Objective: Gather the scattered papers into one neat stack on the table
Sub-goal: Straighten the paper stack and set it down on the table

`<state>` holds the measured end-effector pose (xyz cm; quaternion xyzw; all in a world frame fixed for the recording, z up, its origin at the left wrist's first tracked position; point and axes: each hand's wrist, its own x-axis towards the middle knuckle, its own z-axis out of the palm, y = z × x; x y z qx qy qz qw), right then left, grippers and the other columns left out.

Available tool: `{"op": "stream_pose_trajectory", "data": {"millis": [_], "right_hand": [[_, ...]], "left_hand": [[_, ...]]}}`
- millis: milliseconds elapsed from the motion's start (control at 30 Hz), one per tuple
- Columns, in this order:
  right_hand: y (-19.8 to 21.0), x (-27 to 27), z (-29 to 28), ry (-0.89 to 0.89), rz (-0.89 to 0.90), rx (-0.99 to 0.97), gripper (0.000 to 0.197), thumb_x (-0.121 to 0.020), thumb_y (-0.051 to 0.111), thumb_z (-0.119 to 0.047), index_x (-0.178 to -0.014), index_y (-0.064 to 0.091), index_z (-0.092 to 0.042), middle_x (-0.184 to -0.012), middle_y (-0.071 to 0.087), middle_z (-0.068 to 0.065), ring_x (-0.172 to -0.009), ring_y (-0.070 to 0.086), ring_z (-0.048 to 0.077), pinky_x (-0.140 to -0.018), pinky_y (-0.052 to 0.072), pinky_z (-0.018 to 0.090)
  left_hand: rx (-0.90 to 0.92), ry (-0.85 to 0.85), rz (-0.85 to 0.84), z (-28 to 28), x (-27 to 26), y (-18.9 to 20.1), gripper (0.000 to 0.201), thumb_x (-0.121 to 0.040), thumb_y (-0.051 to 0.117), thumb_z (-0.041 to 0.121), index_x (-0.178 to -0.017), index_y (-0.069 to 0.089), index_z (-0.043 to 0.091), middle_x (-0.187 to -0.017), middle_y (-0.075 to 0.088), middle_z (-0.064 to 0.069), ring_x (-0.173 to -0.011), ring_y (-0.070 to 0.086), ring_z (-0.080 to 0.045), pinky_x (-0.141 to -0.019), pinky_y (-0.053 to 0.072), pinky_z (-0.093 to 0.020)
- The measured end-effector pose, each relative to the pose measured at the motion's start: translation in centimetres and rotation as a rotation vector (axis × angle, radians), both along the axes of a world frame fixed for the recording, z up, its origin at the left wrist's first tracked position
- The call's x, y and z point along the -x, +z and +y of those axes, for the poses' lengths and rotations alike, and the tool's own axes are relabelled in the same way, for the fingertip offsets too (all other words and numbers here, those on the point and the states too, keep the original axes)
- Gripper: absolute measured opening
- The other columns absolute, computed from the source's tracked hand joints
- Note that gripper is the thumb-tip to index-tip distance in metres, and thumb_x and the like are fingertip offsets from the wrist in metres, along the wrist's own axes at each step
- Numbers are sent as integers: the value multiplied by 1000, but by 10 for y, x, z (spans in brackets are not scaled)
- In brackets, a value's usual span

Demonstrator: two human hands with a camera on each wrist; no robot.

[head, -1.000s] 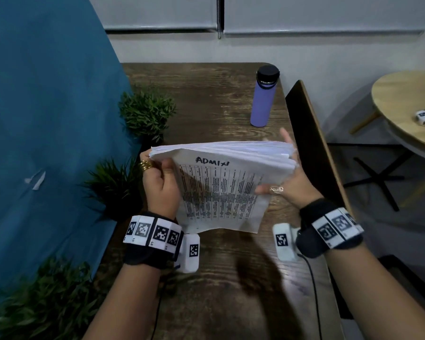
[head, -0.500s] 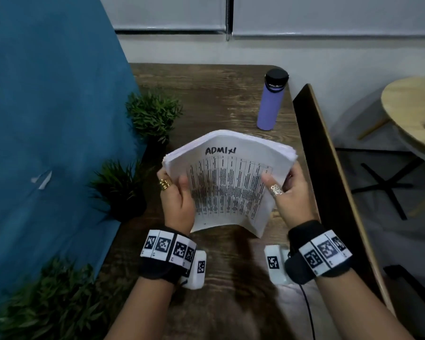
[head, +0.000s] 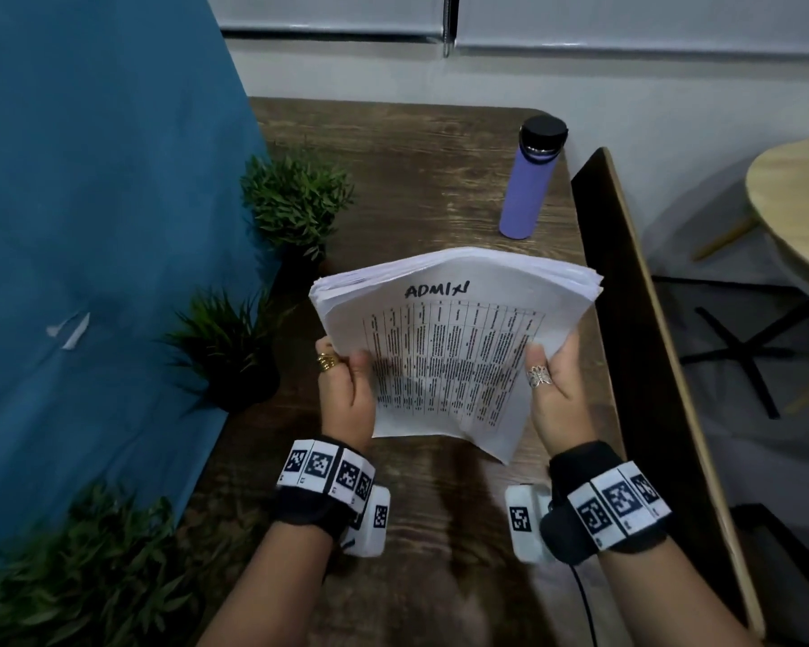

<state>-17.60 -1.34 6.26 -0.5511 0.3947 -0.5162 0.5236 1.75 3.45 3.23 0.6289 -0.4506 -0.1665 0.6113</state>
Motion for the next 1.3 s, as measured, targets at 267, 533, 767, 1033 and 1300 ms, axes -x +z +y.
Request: {"op": "stream_pose_trajectory", "data": {"millis": [267, 533, 767, 1033, 1300], "right_hand": [[-17, -7, -3, -76, 104, -5, 35, -97, 35, 0, -115, 36, -30, -107, 53, -22, -95, 54, -23, -76, 42, -2], [-35, -9, -4, -78, 29, -189, 37, -92, 51, -6, -125, 41, -19, -106, 56, -19, -86, 59, -19, -69, 48, 4], [-39, -9, -8, -134, 78, -165, 30, -92, 51, -6, -114, 50, -25, -104, 58, -23, -93, 59, -14, -81, 47, 5], [-78, -7, -9, -95, 229, -254, 44, -94, 49, -10, -136, 38, -18, -119, 54, -18, -107, 50, -9, -97, 39, 19], [-71, -19, -21, -130, 528, -226, 27, -93, 53, -15, -117, 46, -9, -105, 55, -3, -101, 53, 14, -88, 45, 28]], "left_hand": [[-109, 33, 77, -11, 1, -26, 19, -96, 39, 2, -114, 40, -3, -96, 51, 16, -85, 54, 21, -71, 42, 1], [-155, 18, 177, -7, 3, -39, 29, -98, 37, 10, -125, 33, 2, -106, 53, 17, -93, 56, 15, -84, 47, -17], [-121, 96, 152, -13, 7, -37, 20, -98, 35, 3, -116, 42, 0, -97, 55, 12, -85, 56, 16, -72, 41, 3], [-318, 87, 79, -10, 6, -51, 22, -98, 36, 6, -118, 42, 0, -96, 62, -4, -90, 61, -20, -68, 42, -7], [-707, 53, 38, -35, -12, -29, 43, -93, 36, -6, -136, 30, -8, -125, 53, -24, -118, 51, -35, -98, 40, -36]]}}
